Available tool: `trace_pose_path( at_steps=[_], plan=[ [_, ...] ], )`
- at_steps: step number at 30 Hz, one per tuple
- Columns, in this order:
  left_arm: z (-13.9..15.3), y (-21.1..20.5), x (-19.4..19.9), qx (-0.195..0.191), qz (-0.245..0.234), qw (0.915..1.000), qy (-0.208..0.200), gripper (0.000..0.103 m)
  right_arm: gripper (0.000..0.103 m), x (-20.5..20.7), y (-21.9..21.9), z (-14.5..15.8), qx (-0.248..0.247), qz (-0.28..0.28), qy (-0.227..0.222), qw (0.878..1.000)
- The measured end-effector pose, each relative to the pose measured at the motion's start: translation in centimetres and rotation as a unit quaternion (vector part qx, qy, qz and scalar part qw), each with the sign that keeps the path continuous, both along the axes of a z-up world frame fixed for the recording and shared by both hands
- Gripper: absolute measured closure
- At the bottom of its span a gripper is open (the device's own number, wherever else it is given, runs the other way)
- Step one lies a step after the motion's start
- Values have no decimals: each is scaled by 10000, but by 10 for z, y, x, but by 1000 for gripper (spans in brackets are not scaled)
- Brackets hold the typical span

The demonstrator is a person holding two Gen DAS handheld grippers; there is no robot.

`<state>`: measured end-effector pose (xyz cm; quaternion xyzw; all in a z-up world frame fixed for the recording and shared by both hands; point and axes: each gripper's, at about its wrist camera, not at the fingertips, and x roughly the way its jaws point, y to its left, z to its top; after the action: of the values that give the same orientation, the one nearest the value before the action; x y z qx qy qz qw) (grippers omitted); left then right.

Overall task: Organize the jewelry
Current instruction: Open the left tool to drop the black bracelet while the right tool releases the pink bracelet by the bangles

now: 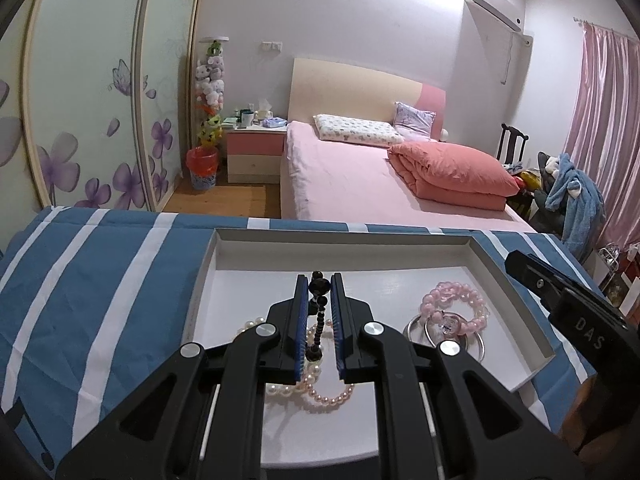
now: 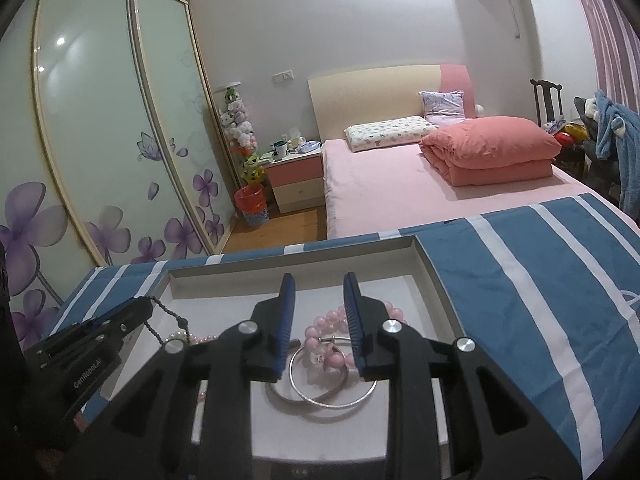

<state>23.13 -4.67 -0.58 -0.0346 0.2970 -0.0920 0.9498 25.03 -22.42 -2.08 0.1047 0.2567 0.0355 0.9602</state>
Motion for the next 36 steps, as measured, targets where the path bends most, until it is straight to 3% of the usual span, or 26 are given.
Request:
trace_pose_path(
  at_steps=[11, 24, 29, 36],
  plan=[
    [-5, 10, -40, -11, -259, 9995, 183, 91, 77, -38, 5, 2, -141, 225, 40, 9996],
    [-25, 23, -94, -62, -579, 9971, 484, 91, 77, -89, 8, -32, -352, 544, 740, 9952],
    [-35, 23, -99, 1, -541, 9970, 556, 91, 77, -87, 11, -42, -325, 549, 979, 9931],
    [-31, 32, -93, -98, -381, 9980, 496, 91, 77, -88, 10, -42, -311, 588, 967, 9931]
  ],
)
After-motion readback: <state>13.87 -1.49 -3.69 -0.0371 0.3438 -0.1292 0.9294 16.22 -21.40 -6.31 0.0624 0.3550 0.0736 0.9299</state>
